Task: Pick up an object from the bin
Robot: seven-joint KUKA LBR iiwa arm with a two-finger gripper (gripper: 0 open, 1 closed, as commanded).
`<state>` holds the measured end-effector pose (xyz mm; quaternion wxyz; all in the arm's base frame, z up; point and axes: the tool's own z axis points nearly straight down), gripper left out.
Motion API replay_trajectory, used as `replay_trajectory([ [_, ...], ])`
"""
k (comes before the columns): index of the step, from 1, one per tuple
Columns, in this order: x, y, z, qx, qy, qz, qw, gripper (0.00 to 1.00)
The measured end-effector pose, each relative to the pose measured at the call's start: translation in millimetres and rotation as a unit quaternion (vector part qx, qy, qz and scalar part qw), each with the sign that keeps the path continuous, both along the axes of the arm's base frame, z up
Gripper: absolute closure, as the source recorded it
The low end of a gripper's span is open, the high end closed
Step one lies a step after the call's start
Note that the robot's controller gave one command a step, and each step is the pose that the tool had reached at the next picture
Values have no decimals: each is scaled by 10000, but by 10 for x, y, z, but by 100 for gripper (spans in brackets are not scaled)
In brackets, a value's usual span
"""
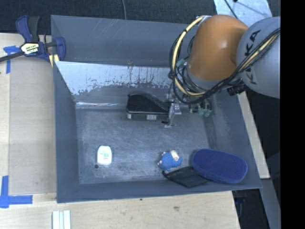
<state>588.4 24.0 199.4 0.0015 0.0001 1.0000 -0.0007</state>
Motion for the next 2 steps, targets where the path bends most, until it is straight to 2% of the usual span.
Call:
replay_trajectory([
  [1, -253, -273, 1069, -7, 3, 954, 9954, 100],
  [2, 73, 86, 961, 8, 23, 1898, 9818, 100],
])
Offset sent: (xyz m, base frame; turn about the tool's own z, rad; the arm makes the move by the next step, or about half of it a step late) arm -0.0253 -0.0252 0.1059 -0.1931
